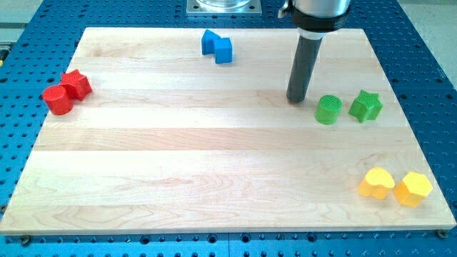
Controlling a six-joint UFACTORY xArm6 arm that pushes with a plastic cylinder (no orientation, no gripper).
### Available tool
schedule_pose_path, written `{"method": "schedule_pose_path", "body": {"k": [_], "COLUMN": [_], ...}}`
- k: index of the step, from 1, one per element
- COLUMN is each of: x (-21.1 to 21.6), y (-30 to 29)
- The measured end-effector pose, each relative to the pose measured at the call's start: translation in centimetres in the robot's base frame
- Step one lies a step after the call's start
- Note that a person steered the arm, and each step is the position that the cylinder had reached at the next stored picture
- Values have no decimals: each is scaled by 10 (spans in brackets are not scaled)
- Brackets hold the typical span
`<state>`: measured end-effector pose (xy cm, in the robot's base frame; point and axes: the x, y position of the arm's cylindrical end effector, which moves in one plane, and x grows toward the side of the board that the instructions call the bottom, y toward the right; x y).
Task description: Move the green circle close to the green star
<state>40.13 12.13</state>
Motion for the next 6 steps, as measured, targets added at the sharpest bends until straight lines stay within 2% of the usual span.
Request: {"method": "schedule_pose_path", "body": {"k": [2,3,4,5,6], "x": [9,-12,-67,-97,-100], "y": [48,4,-22,-24,-24]}}
